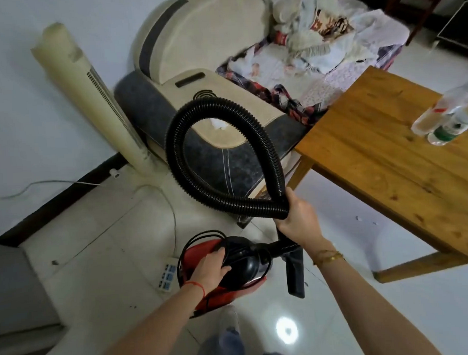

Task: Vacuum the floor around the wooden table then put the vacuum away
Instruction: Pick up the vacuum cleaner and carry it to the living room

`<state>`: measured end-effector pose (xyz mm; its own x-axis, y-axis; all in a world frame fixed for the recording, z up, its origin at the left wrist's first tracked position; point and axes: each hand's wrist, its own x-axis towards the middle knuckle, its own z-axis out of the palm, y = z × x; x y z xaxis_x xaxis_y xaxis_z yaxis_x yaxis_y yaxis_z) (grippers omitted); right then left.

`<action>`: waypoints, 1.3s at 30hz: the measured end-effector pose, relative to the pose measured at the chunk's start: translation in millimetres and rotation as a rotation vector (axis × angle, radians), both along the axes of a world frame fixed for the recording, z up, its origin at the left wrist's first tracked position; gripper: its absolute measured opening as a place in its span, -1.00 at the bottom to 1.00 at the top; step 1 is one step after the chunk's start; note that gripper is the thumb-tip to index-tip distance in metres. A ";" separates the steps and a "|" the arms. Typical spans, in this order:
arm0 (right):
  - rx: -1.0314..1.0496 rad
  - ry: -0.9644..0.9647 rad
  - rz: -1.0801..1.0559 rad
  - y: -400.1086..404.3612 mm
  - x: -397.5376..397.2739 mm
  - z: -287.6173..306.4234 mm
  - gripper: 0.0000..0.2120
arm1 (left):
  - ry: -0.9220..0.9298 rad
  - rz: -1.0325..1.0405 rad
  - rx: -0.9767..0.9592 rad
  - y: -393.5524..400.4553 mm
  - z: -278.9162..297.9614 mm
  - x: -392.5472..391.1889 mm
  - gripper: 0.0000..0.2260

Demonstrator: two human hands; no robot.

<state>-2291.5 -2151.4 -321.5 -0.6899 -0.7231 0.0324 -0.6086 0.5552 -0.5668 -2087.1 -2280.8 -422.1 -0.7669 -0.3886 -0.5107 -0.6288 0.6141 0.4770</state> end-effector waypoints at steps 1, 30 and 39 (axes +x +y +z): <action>0.012 0.006 0.004 -4.5 -6.8 -19.9 -0.57 | -0.007 -0.001 -0.004 -3.5 -18.7 -7.2 -0.58; -0.336 0.002 0.124 -86.5 -72.5 -323.1 -0.42 | 0.197 0.062 -0.092 -61.9 -370.6 -51.8 -0.52; -0.338 0.048 0.097 -84.5 -67.7 -337.8 -0.11 | 0.266 0.062 -0.120 -52.7 -381.4 -57.9 -0.57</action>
